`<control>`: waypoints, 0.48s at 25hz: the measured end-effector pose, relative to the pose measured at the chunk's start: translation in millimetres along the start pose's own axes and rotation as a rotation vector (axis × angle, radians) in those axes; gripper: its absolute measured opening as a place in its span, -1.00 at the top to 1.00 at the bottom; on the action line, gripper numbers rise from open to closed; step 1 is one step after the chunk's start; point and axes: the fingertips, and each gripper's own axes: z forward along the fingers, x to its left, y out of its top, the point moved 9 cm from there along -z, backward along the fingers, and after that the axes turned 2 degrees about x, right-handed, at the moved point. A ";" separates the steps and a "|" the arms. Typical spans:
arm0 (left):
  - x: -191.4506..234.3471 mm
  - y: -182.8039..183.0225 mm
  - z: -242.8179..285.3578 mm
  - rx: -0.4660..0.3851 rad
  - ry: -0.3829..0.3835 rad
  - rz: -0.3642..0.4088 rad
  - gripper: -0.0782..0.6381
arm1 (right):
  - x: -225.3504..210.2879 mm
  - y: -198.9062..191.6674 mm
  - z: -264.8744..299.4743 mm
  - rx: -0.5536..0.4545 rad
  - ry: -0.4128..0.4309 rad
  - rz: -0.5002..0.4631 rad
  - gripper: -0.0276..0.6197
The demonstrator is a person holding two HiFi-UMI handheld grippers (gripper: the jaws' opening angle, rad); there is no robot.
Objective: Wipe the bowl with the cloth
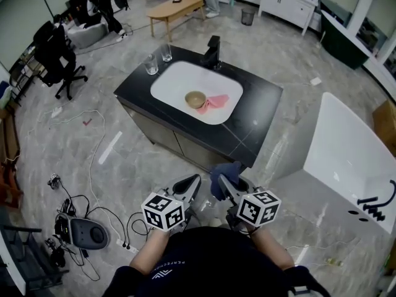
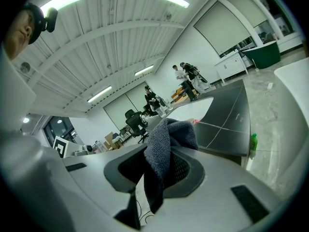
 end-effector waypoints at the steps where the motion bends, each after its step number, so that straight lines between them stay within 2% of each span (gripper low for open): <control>1: 6.7 4.5 1.6 0.001 -0.005 -0.003 0.76 | 1.1 3.3 6.7 0.000 -0.003 -0.002 0.62; 12: 77.8 50.5 21.0 0.027 -0.085 -0.003 0.76 | 5.0 34.3 72.4 -0.029 -0.076 0.017 0.62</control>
